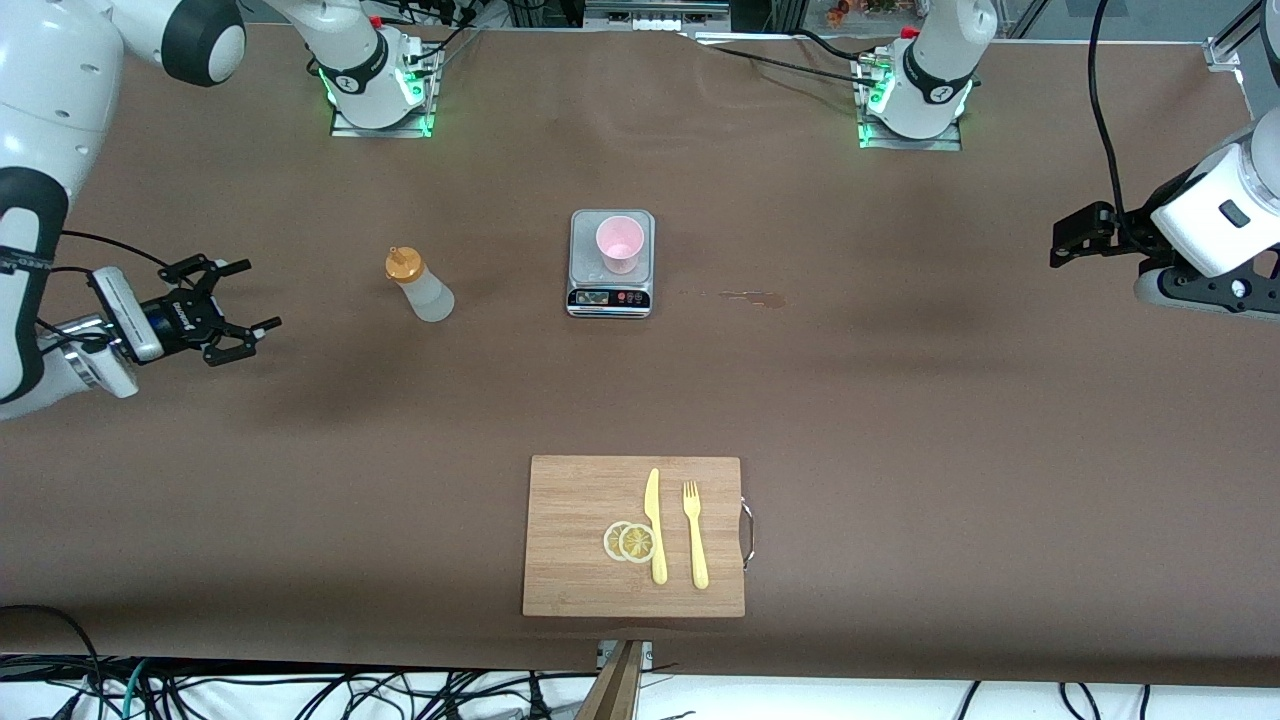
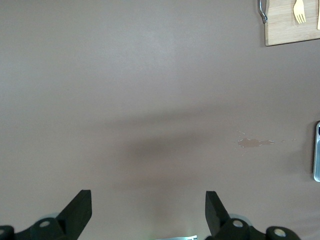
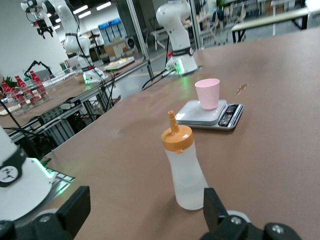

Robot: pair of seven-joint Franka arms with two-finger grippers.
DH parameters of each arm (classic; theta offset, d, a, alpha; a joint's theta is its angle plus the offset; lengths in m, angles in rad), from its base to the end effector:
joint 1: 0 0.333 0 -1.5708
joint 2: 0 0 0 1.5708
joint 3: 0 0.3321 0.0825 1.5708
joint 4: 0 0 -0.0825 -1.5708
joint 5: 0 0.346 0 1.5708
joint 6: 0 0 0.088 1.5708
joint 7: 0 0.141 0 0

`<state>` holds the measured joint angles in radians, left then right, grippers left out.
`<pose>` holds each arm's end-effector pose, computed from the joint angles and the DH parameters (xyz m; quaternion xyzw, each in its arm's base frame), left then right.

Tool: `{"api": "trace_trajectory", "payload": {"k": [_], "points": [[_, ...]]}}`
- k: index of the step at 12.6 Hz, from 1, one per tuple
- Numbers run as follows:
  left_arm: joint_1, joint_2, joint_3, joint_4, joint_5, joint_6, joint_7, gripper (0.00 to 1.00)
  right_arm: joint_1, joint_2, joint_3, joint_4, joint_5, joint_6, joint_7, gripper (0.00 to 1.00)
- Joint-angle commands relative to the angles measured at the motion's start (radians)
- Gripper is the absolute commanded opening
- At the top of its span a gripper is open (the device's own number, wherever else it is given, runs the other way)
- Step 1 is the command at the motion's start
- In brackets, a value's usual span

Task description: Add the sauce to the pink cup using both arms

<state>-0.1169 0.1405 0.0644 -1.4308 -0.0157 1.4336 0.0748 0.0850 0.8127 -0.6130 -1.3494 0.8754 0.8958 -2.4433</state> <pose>0.5410 -0.0334 0.5810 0.9956 -0.0640 -0.0686 0.0041 0.5644 -0.0824 0.3008 -0.4795 -0.6796 -0.1651 0.5301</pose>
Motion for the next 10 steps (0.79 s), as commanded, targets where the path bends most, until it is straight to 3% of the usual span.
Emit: {"api": "trace_trajectory", "payload": {"k": [1,5,10], "points": [[-0.003,0.019,0.005,0.041,0.008,-0.021,0.014,1.00,0.036,-0.172,0.008,-0.032,-0.122,0.107,0.151,1.00],[-0.004,0.019,0.003,0.041,0.008,-0.021,0.014,1.00,0.039,-0.461,0.155,-0.172,-0.343,0.303,0.479,1.00],[-0.004,0.019,0.003,0.041,0.010,-0.021,0.014,1.00,0.041,-0.691,0.340,-0.269,-0.554,0.471,1.063,1.00]]}}
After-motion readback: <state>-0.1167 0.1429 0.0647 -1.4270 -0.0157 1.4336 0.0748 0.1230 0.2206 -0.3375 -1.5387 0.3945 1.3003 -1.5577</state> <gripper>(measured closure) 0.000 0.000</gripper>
